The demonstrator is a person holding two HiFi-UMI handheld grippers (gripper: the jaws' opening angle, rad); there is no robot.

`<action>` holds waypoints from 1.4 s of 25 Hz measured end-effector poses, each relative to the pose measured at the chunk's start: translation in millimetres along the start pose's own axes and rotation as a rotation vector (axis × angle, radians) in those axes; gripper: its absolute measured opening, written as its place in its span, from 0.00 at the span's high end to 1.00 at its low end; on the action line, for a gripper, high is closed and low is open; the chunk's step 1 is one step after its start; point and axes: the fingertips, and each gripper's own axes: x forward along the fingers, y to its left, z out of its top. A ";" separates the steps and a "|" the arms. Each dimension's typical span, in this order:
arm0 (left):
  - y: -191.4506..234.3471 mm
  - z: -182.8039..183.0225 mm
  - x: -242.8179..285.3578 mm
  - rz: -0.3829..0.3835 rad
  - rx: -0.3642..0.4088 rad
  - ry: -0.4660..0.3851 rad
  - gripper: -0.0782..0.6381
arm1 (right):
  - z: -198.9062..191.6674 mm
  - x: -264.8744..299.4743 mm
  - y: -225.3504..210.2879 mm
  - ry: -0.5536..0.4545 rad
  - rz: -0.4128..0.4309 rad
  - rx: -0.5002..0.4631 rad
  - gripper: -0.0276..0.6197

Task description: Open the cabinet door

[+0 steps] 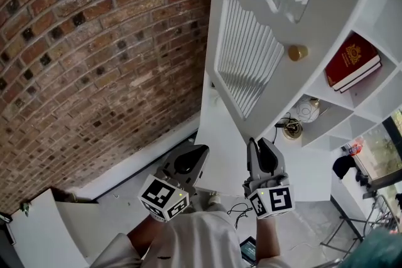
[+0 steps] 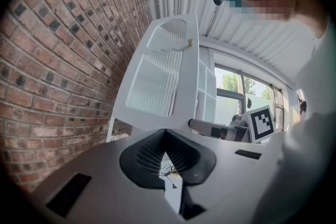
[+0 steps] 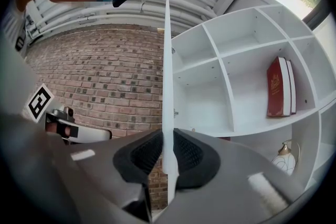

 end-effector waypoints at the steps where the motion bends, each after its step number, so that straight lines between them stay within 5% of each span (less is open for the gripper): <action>1: 0.6 -0.5 -1.7 0.000 -0.001 0.000 0.88 | -0.2 -0.2 2.2 0.000 0.002 -0.001 0.84; 35: 14.9 -0.4 -26.7 0.012 -0.010 -0.016 0.88 | -2.3 4.9 53.9 -0.005 0.101 -0.001 0.83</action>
